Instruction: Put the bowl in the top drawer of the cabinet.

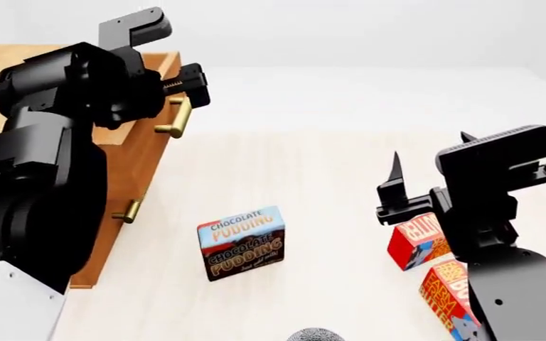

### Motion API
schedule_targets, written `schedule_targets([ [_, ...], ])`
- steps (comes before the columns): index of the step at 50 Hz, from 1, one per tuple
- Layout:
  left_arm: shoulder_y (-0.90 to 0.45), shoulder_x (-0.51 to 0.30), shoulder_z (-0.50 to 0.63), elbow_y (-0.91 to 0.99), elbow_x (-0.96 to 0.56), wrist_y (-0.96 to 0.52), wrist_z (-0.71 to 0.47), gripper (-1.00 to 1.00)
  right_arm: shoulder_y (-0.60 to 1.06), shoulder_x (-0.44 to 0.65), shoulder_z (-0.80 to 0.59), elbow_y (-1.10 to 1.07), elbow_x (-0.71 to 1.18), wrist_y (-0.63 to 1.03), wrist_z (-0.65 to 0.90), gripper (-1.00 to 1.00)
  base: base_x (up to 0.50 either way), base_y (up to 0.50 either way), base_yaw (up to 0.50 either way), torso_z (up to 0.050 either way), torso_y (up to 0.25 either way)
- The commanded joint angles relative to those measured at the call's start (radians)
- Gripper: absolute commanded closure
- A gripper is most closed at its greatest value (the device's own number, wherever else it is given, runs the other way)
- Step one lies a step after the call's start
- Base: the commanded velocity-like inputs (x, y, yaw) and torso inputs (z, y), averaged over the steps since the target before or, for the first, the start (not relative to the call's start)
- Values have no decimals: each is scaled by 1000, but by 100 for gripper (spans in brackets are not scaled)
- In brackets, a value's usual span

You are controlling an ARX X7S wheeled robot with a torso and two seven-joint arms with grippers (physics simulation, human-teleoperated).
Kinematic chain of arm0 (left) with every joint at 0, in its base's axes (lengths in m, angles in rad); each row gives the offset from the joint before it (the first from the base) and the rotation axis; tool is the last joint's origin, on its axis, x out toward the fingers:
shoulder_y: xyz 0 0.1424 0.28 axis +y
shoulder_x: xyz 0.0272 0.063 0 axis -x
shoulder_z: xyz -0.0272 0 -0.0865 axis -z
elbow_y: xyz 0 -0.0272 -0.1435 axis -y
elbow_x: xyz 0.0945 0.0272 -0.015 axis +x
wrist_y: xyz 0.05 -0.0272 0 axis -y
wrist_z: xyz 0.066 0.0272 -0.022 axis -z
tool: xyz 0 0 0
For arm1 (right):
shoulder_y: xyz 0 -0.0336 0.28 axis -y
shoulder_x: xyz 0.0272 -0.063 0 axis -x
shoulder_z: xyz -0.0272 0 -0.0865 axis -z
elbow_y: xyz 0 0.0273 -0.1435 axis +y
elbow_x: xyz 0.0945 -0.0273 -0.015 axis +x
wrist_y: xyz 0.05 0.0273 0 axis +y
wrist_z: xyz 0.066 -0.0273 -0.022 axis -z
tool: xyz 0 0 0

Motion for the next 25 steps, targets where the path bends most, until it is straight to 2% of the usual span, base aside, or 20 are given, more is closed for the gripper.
schedule_targets([
  [1,26,28,-66,-12,-15,-15,25,-100,-18,5,20,-6,5,-3,2,-100,0,0,0,0,0],
  [14,39,79,-54,-10,-17,-13,44,-100,-94,-15,60,56,21,-101,6,-100,0,0,0,0,0],
  [19,41,86,-50,-11,-77,-19,18,-100,-119,-22,57,81,23,-136,8,-100,0,0,0,0,0],
  [21,41,86,-3,-11,-144,-22,4,-100,-126,-25,56,92,24,-150,7,-100,0,0,0,0,0],
  [25,46,86,180,-4,-375,-20,-36,-100,-140,-27,52,111,25,-171,8,-100,0,0,0,0,0],
])
